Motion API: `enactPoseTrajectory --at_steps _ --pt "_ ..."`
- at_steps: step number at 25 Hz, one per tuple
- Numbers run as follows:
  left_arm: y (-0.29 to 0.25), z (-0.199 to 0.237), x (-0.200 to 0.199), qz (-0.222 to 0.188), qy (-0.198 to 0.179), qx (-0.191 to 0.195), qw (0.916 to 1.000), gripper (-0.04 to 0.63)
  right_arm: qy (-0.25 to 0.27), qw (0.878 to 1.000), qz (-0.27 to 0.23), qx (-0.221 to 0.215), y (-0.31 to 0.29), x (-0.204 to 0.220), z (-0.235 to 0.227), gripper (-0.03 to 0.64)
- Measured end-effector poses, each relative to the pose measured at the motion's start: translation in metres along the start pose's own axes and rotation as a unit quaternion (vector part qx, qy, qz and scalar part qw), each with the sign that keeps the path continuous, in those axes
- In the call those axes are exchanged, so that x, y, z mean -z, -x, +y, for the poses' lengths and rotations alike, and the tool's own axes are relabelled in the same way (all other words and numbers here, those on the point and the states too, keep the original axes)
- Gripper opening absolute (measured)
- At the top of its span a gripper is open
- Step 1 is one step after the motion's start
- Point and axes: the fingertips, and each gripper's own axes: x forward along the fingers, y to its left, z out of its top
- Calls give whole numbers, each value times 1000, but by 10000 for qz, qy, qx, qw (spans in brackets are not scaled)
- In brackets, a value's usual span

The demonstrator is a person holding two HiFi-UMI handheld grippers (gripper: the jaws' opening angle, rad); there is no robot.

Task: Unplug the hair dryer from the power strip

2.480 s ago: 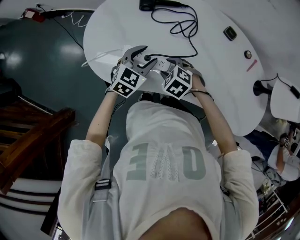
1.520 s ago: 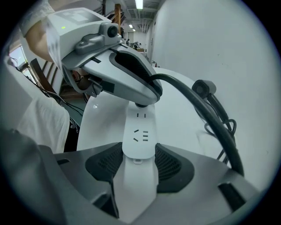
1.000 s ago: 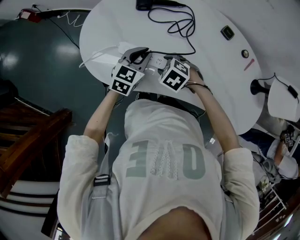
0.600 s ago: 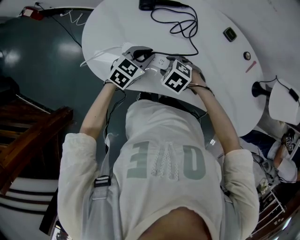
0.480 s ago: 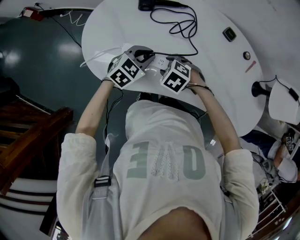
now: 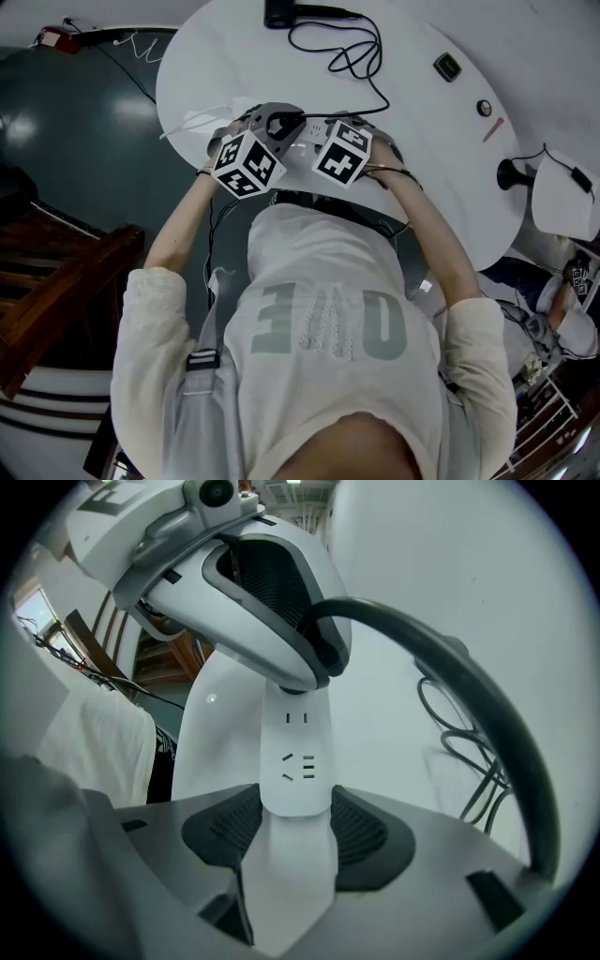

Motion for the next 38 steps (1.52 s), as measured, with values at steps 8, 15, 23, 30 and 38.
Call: enactPoseTrajectory --at_steps 8,15,23,30,38 --pt "61 56 -122 -1953 230 -1037 9750 18 -25 9997 -35 229 -3 3 -12 241" --pt "59 53 -97 -1652 374 -1108 9793 18 -84 9997 -117 197 -4 0 -10 241" --pt "53 70 -90 -1630 617 -1188 9775 18 -95 9996 -183 193 -3 -1 -9 241" --pt "27 125 -60 -1201 1234 -1506 9735 18 -139 9996 -225 141 -3 -2 -10 242" --pt "3 183 -12 -447 2185 -1943 9553 18 -222 9994 -255 89 -3 -3 -10 242"
